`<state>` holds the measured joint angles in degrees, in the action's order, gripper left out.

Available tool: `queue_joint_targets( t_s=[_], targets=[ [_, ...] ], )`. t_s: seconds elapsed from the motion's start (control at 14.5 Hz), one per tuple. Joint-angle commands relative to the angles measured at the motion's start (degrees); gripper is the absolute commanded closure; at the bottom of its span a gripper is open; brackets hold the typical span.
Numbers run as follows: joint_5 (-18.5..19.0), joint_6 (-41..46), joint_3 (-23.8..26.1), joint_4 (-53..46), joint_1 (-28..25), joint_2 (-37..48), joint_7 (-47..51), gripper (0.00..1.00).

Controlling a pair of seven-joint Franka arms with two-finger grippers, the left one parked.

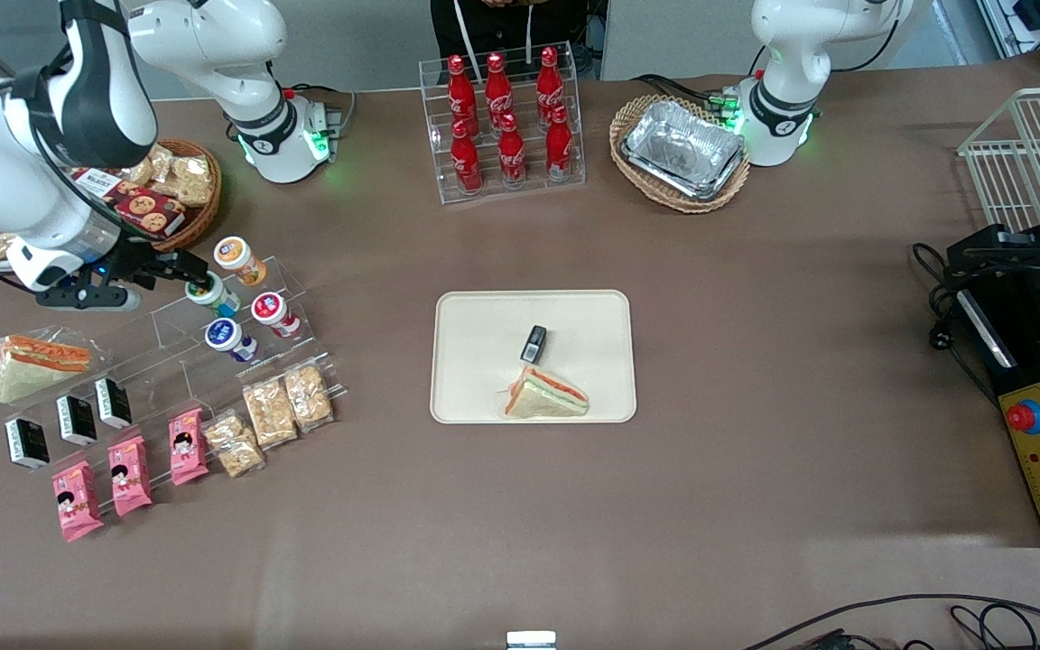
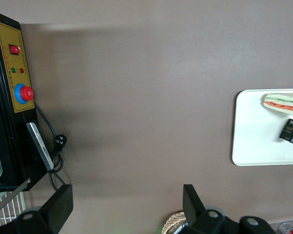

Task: Place green gum on tray
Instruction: 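Lower the right gripper and close it on the green-labelled bottle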

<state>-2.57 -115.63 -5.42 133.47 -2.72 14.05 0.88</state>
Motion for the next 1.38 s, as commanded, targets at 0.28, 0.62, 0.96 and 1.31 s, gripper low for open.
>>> queue_joint_targets(
  t_s=[0.28, 0.62, 0.96, 1.31],
  targets=[
    [0.5, -6.9, -0.1, 4.8, -1.9, -1.7, 1.8, 0.00],
    [0.5, -8.4, -0.2, 6.9, -2.3, -1.6, 1.8, 0.00],
    [0.5, -7.7, -0.3, 7.0, -2.0, -1.2, 1.2, 0.18],
    [0.6, -7.4, -0.8, 6.6, -0.4, -1.2, -3.0, 0.56]
  ],
)
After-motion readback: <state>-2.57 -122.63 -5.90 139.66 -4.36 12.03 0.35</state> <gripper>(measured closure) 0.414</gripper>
